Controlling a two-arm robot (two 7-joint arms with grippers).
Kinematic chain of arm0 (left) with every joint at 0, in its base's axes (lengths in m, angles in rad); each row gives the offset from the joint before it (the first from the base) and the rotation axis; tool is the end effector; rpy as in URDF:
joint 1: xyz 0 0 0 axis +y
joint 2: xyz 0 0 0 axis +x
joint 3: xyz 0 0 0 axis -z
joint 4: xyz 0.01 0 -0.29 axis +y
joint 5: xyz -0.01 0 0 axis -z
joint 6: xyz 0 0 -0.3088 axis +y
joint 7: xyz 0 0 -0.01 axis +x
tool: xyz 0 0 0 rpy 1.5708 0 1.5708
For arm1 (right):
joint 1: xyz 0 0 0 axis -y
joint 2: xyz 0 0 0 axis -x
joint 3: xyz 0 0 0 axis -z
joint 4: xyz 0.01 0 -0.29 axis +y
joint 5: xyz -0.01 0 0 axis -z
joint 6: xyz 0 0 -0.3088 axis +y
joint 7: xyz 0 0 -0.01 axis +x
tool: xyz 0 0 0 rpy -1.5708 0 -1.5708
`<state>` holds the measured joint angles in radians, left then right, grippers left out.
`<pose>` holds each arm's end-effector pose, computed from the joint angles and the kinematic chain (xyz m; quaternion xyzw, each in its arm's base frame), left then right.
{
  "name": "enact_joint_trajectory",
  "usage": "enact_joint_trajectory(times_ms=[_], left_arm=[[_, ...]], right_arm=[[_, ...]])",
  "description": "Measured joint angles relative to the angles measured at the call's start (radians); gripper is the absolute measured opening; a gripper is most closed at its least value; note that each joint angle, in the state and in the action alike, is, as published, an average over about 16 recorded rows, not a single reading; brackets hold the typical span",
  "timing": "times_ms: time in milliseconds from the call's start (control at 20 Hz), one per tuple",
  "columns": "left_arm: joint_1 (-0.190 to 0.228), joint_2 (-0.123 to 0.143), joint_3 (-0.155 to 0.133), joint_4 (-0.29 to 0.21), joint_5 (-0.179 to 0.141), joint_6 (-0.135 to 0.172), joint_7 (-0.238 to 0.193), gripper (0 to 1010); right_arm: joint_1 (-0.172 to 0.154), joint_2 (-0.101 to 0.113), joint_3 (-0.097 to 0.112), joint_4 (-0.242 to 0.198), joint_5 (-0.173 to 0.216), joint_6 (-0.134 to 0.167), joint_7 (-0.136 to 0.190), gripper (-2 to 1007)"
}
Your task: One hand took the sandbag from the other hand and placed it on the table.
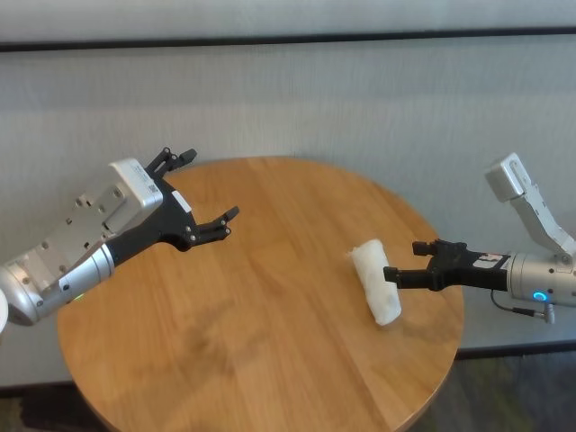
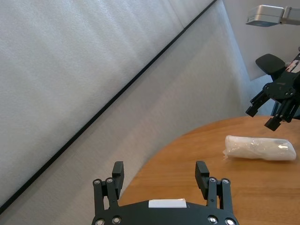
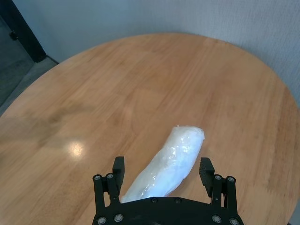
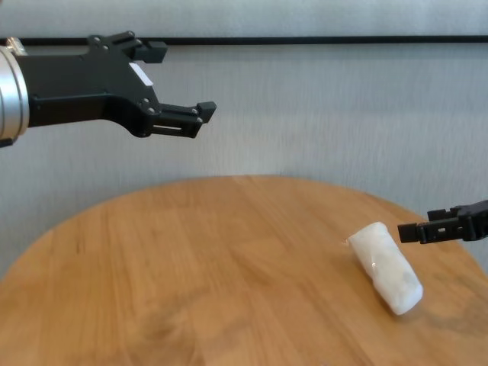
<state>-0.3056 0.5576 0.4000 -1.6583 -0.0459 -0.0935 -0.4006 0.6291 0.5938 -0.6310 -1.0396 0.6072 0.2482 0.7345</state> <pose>0.3780 0.0350 -0.1930 0.1221 -0.2854 0.3694 0.8759 0.4608 -0.1212 -0.2524 -0.1824 0.1318 -0.3363 0.9145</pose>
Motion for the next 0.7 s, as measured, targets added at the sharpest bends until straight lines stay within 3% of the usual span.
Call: enact_joint_trajectory(times_ms=[350, 700], left_arm=[[0.000, 0.000, 0.000, 0.000, 0.000, 0.000, 0.000, 1001], [0.000, 0.000, 0.000, 0.000, 0.000, 0.000, 0.000, 1001]], right_arm=[[0.001, -0.015, -0.006, -0.029, -0.025, -0.007, -0.012, 1002], [0.004, -0.044, -0.015, -0.093, -0.079, -0.033, -0.050, 1003]])
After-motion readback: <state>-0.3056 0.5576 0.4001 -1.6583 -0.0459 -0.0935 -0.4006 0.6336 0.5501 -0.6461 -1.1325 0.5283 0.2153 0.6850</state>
